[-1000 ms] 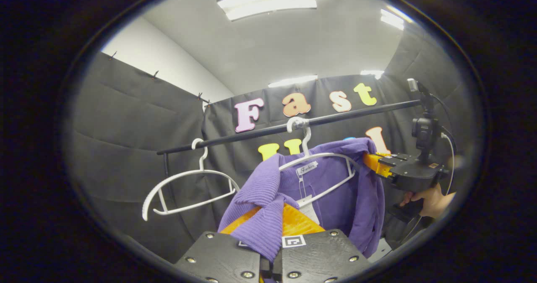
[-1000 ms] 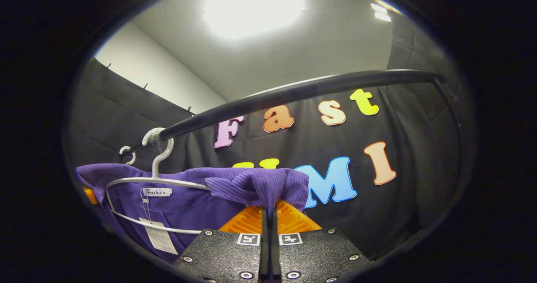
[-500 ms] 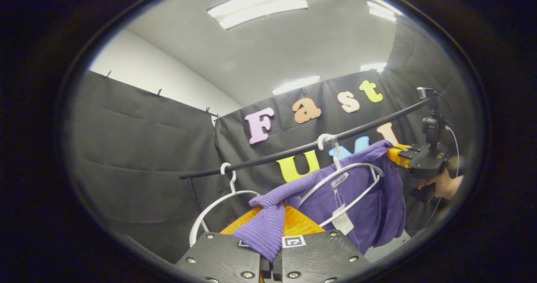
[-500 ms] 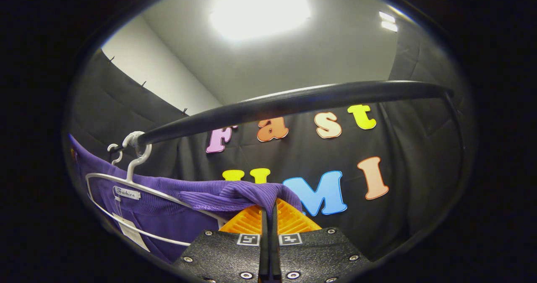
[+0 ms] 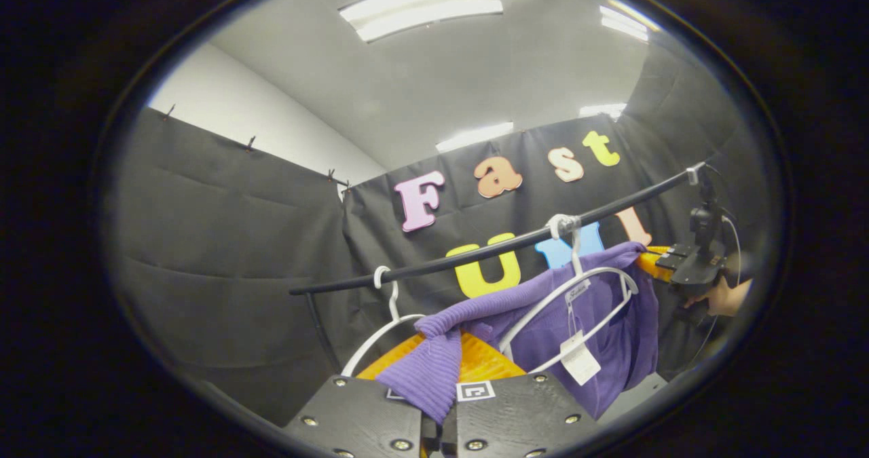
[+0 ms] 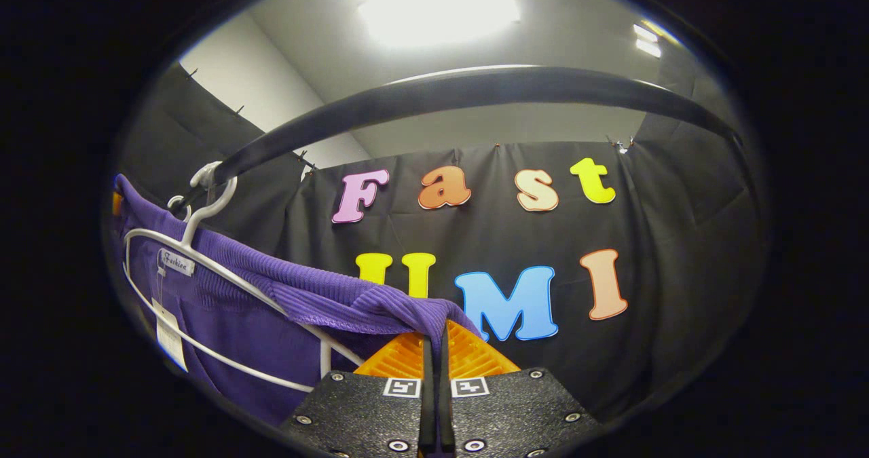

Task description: Grasp the clothes on the hanger with both hands and then place them into the laundry hamper below.

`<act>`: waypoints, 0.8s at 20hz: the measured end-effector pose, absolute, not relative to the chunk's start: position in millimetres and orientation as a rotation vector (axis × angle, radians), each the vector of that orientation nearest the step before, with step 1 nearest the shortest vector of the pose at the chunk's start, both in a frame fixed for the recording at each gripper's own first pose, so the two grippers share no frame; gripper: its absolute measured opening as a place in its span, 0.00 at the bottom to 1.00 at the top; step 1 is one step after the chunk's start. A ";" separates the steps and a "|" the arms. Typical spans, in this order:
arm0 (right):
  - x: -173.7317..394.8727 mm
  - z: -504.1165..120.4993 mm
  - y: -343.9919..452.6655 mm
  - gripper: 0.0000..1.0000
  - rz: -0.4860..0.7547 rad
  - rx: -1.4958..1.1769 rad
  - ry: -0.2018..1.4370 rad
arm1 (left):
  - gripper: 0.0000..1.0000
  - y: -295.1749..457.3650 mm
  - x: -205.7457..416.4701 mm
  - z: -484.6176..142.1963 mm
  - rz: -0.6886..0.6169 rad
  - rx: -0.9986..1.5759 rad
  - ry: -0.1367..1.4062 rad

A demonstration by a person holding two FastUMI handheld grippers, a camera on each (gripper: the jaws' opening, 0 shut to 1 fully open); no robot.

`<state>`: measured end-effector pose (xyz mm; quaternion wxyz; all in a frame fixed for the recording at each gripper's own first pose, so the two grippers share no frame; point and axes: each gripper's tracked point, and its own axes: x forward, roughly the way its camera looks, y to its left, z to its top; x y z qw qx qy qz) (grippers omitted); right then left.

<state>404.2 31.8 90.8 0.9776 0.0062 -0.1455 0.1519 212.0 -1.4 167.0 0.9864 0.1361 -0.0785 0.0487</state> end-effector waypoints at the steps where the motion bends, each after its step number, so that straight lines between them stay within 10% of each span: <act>1: 407.0 87.2 33.9 0.02 0.314 0.013 -0.286 | 0.09 4.9 218.5 167.6 0.090 0.262 -0.155; 16: 440.4 8.8 53.2 0.02 0.436 0.237 -0.023 | 0.08 8.3 246.3 148.0 -0.003 0.294 -0.095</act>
